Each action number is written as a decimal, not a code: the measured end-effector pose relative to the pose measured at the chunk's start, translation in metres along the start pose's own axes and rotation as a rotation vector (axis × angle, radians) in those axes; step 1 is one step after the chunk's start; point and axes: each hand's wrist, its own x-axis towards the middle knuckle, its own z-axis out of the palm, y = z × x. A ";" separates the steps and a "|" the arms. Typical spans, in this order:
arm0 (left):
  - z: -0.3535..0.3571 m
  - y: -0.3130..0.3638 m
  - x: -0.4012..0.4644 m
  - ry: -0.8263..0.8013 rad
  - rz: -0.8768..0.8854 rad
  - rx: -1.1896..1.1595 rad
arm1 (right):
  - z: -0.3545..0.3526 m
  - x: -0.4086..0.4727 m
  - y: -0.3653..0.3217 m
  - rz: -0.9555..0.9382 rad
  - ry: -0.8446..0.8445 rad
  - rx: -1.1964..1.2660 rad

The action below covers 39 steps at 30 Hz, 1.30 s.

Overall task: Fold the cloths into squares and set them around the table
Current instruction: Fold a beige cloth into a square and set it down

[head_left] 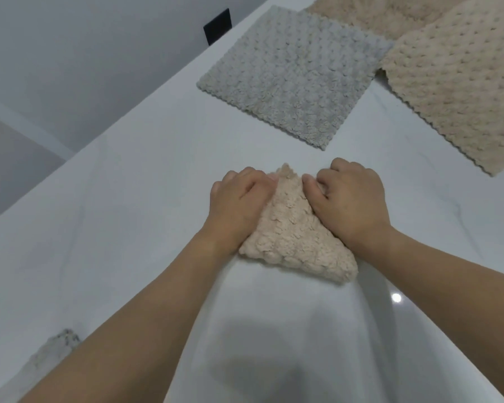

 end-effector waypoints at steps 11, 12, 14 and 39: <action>-0.022 -0.003 -0.048 -0.226 -0.210 -0.528 | -0.002 0.001 -0.004 0.040 -0.024 0.012; -0.020 -0.005 -0.049 -0.240 -0.222 -0.491 | -0.002 0.002 -0.004 0.041 -0.023 0.014; -0.017 -0.011 -0.052 -0.258 -0.256 -0.408 | 0.000 0.002 -0.004 0.039 -0.020 0.006; 0.003 -0.002 -0.095 0.215 0.290 0.227 | 0.003 0.003 -0.001 0.018 0.042 0.003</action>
